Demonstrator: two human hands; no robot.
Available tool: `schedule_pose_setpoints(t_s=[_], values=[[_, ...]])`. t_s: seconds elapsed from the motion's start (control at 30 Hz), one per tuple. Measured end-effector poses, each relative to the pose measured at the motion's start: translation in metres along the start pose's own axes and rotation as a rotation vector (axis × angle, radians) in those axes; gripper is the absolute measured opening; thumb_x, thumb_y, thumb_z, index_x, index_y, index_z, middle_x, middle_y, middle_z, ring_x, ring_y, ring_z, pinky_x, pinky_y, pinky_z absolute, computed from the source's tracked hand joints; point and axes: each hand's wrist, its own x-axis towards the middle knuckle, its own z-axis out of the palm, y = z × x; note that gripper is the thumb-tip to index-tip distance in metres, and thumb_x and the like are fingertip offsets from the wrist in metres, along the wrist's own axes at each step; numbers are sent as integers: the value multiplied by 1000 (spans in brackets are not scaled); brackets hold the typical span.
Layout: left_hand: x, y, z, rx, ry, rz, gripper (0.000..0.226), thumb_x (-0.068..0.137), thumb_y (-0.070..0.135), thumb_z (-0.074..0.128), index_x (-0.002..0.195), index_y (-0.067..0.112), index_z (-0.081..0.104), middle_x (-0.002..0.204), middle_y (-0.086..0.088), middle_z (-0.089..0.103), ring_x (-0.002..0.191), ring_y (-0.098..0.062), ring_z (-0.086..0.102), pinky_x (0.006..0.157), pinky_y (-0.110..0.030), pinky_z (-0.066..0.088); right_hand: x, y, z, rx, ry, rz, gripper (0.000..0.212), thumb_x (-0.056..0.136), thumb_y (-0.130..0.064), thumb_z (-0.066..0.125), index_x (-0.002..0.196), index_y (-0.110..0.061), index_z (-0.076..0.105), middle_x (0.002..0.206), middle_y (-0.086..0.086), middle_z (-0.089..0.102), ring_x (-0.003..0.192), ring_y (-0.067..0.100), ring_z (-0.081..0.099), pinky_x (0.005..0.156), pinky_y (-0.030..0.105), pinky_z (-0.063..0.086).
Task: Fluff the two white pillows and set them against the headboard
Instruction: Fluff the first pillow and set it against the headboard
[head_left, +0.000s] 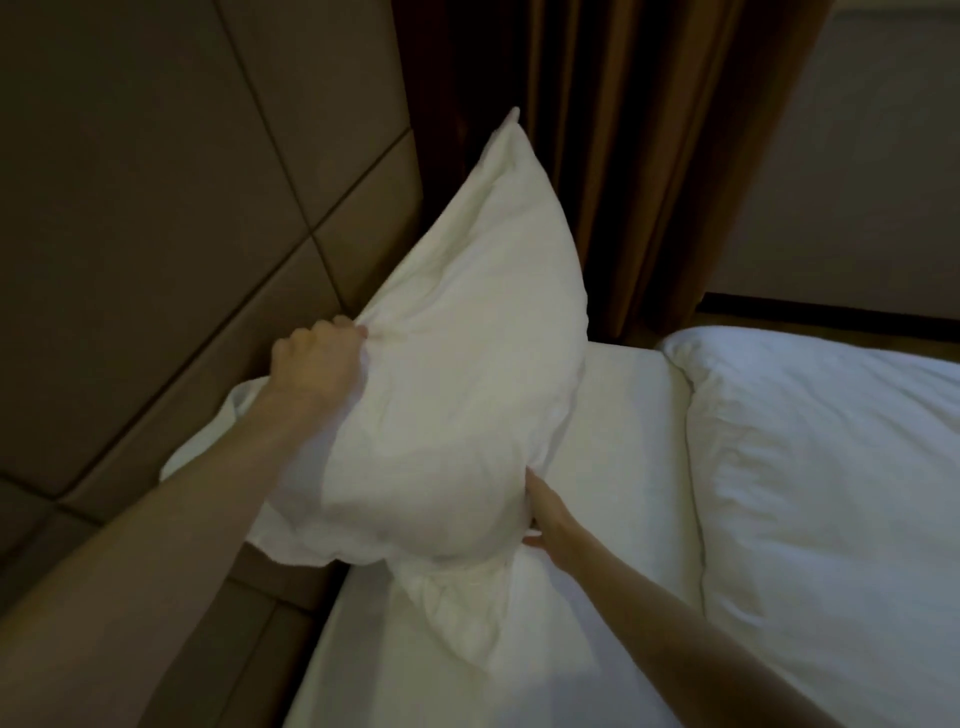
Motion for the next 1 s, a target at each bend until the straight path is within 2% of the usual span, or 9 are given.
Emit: schedule_pose_setpoints(t_s=[0.13, 0.3, 0.43, 0.53, 0.6, 0.67, 0.77, 0.87, 1.0], values=[[0, -7, -19, -62, -79, -95, 25, 94, 20, 44, 102, 2, 60, 104, -23, 65, 96, -43, 62, 78, -44, 49, -17, -18, 5, -58, 94, -130, 56, 95, -43, 37, 146, -22, 34, 149, 9, 43, 128, 31, 46, 105, 45, 42], [-58, -20, -15, 120, -190, 23, 9, 71, 0, 66, 75, -4, 59, 59, -22, 66, 52, -37, 67, 50, -40, 52, -26, -42, 3, -111, 195, -335, 62, 98, -41, 39, 153, -22, 19, 159, 8, 27, 143, 31, 31, 117, 44, 25], [-67, -38, -17, 246, -207, 111, 18, 74, 9, 69, 82, -5, 61, 61, -18, 67, 53, -32, 67, 52, -31, 46, -23, -74, 2, -108, 211, -479, 63, 99, -44, 35, 154, -26, 11, 164, 1, 9, 148, 27, 18, 120, 43, 17], [-73, -37, -23, 271, -180, 119, 14, 82, 12, 63, 78, -2, 61, 72, -20, 66, 64, -32, 66, 52, -30, 43, -19, -76, 14, -133, 140, -432, 66, 99, -45, 31, 154, -26, 1, 164, 1, 2, 149, 28, 14, 119, 44, 14], [-66, -27, -26, 270, -95, 132, 13, 90, 14, 51, 91, 3, 58, 92, -18, 62, 81, -32, 61, 57, -33, 43, -18, -62, 25, -136, 97, -341, 69, 98, -49, 28, 154, -24, -4, 164, 4, 1, 149, 29, 12, 121, 44, 11], [-53, -11, -19, 169, -24, 183, 17, 93, 20, 46, 104, 10, 55, 109, -12, 57, 98, -28, 55, 76, -36, 44, -20, -42, 32, -148, 65, -249, 72, 98, -52, 25, 154, -20, -6, 164, 6, 1, 149, 29, 10, 121, 44, 10], [-42, 29, -1, -119, -19, 331, 36, 95, 19, 41, 128, 10, 51, 141, -12, 47, 128, -27, 45, 107, -36, 29, -27, -16, 28, -175, -28, -107, 70, 98, -52, 23, 154, -21, -7, 164, 5, 4, 149, 28, 13, 120, 46, 16], [-46, 53, 24, -123, -85, 406, 51, 98, 35, 30, 147, 19, 30, 159, -4, 22, 147, -21, 19, 118, -41, 11, -32, 0, 13, -250, -125, 13, 68, 98, -54, 21, 155, -25, -1, 163, 2, 12, 147, 29, 21, 115, 50, 22], [-57, 22, 55, -57, -160, 204, 60, 95, 53, 9, 151, 32, 4, 162, 4, 0, 149, -18, 1, 119, -44, 1, -30, 10, -8, -292, -164, 47, 64, 98, -48, 32, 153, -20, 16, 160, 1, 22, 145, 28, 27, 114, 50, 24]])
